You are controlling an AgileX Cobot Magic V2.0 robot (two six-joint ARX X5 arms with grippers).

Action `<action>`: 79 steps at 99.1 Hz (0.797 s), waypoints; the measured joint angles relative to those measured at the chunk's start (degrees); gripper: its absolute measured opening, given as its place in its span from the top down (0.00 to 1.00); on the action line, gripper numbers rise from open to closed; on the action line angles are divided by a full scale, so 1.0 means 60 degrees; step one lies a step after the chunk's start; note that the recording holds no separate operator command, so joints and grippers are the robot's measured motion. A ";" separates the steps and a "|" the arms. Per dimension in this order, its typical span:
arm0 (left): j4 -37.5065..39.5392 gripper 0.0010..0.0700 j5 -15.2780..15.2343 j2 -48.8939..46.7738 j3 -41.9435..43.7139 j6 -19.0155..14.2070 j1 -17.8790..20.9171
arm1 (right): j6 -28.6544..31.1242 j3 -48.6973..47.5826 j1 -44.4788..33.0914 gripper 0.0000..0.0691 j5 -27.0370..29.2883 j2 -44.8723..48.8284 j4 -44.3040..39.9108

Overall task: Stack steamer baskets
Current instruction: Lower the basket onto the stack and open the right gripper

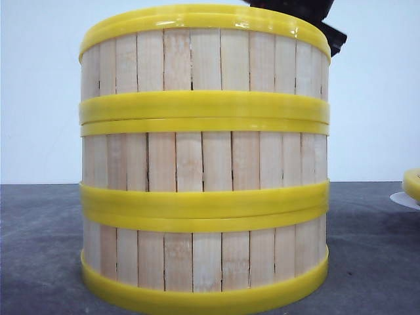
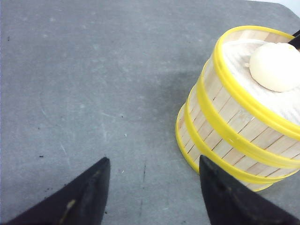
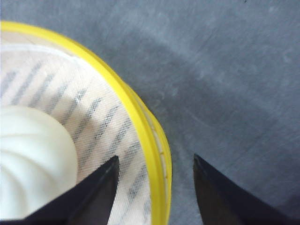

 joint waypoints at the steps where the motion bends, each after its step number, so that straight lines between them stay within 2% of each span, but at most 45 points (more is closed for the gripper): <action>1: 0.0000 0.50 0.0000 -0.0004 0.0000 0.0007 0.0000 | 0.0004 0.0000 -0.0007 0.56 0.0025 -0.0058 0.0000; 14: 0.0004 0.50 0.0000 -0.0004 0.0000 0.0029 0.0000 | 0.0047 0.0000 -0.0204 0.56 0.0739 -0.1035 -0.0025; 30: 0.0047 0.50 0.0000 -0.0004 0.0000 0.0029 0.0000 | 0.0229 0.0011 -0.0390 0.56 0.2160 -0.2441 -0.0251; 47: 0.0153 0.50 0.0000 0.0000 0.0000 0.0076 0.0000 | 0.0510 0.0066 -0.0656 0.56 0.3064 -0.3836 -0.0889; 58: 0.0281 0.50 0.0000 0.0000 0.0000 0.0102 0.0000 | 0.0554 0.0109 -0.1009 0.55 0.3300 -0.4375 -0.1464; 79: 0.0284 0.50 0.0000 -0.0004 0.0000 0.0138 0.0000 | 0.0565 0.0106 -0.2036 0.46 0.3384 -0.4492 -0.2492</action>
